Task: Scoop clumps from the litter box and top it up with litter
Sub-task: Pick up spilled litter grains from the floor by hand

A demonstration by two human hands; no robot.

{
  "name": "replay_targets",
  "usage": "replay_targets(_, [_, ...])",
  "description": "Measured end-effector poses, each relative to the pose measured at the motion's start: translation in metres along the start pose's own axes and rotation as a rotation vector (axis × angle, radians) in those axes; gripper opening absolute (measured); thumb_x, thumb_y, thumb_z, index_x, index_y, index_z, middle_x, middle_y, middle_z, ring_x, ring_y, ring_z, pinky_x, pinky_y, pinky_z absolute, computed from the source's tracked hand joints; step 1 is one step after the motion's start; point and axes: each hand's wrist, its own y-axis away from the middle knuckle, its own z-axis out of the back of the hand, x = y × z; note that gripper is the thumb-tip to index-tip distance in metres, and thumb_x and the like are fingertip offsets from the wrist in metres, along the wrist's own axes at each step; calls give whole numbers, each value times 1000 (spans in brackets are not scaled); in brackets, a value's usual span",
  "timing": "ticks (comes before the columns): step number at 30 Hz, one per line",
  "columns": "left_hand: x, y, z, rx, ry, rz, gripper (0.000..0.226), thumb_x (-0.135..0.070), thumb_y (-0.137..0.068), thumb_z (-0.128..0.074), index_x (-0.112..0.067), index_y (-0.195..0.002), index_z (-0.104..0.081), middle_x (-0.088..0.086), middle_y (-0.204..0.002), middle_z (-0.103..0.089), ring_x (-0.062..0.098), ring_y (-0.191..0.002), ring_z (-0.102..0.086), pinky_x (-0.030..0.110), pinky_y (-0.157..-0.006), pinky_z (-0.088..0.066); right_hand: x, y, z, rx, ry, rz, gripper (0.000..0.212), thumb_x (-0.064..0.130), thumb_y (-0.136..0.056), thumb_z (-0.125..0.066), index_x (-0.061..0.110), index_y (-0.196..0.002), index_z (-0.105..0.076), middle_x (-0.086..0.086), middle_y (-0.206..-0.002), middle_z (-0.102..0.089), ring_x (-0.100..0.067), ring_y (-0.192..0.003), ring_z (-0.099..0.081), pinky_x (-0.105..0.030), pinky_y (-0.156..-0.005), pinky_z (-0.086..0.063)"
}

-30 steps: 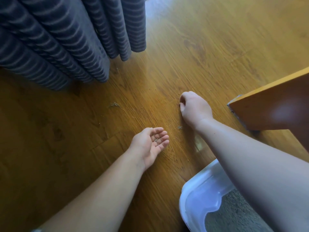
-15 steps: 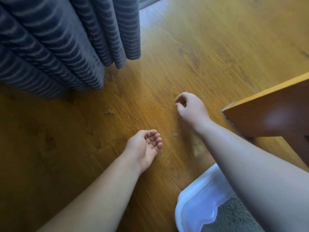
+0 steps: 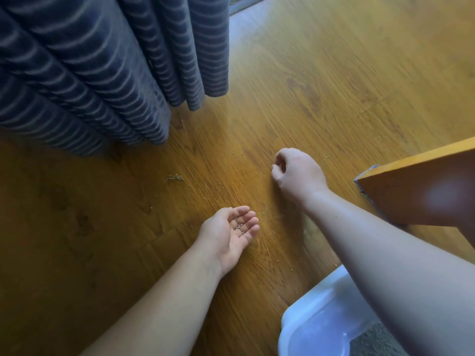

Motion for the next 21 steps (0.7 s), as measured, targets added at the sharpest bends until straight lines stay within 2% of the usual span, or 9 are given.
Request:
replay_targets(3, [-1,-4,-6,46,49,20,33,-14,-103,-36,3,-115,-61,19,-104,-67,28,-98,-66,39,-82,-57,22,32,9,203,-202,206,4,24,-84,-61,25,-81,-62,11,-79,-63,-10,-78,-59,-35,-74,-52])
replay_targets(5, [-2,-6,-8,81,78,28,33,-14,-103,-35,4,-112,-61,18,-97,-68,26,-91,-66,37,-78,-56,30,57,13,390,-219,325,9,20,-84,-61,26,-84,-68,13,-81,-64,-4,-78,-59,-31,-73,-52])
replay_targets(6, [-1,-7,-9,90,80,30,33,-14,-103,-34,3,-110,-62,18,-97,-69,26,-91,-66,37,-77,-57,28,64,13,427,-212,354,12,20,-84,-60,25,-87,-70,13,-83,-64,-3,-79,-59,-29,-74,-51])
replay_targets(8, [0,-7,-10,92,74,38,31,-15,-102,-36,2,-106,-62,17,-94,-67,26,-87,-64,35,-73,-57,14,63,12,329,-224,319,14,19,-85,-60,26,-90,-71,12,-87,-66,-5,-83,-60,-30,-77,-51])
replay_targets(10, [2,-6,-10,62,54,43,27,-14,-100,-39,0,-104,-61,15,-91,-62,24,-80,-60,32,-65,-55,-3,46,11,121,-215,165,10,18,-88,-60,25,-91,-68,11,-91,-66,-9,-88,-59,-31,-82,-49])
replay_targets(12, [4,-5,-11,22,32,43,26,-14,-100,-40,-1,-106,-61,14,-91,-60,22,-79,-58,30,-63,-54,-17,28,13,-21,-181,-4,7,19,-91,-59,22,-93,-65,7,-94,-64,-12,-89,-58,-30,-81,-46])
replay_targets(14, [6,-4,-10,3,20,39,27,-14,-100,-40,0,-110,-61,14,-94,-59,23,-81,-58,31,-65,-55,-24,16,12,-36,-142,-79,5,21,-92,-59,22,-95,-63,6,-97,-62,-15,-90,-57,-30,-81,-45])
replay_targets(18, [4,1,-5,1,-30,17,28,-14,-101,-41,-1,-115,-61,16,-101,-61,25,-91,-61,35,-76,-58,-22,10,3,28,-90,-57,3,26,-93,-58,28,-94,-60,10,-98,-60,-15,-92,-57,-36,-83,-50])
replay_targets(21, [1,3,-2,-4,-37,-3,27,-13,-101,-41,-2,-115,-62,17,-104,-62,26,-95,-62,36,-82,-58,-21,10,-1,8,-85,-61,3,26,-94,-57,28,-93,-59,9,-97,-60,-16,-91,-58,-36,-83,-50])
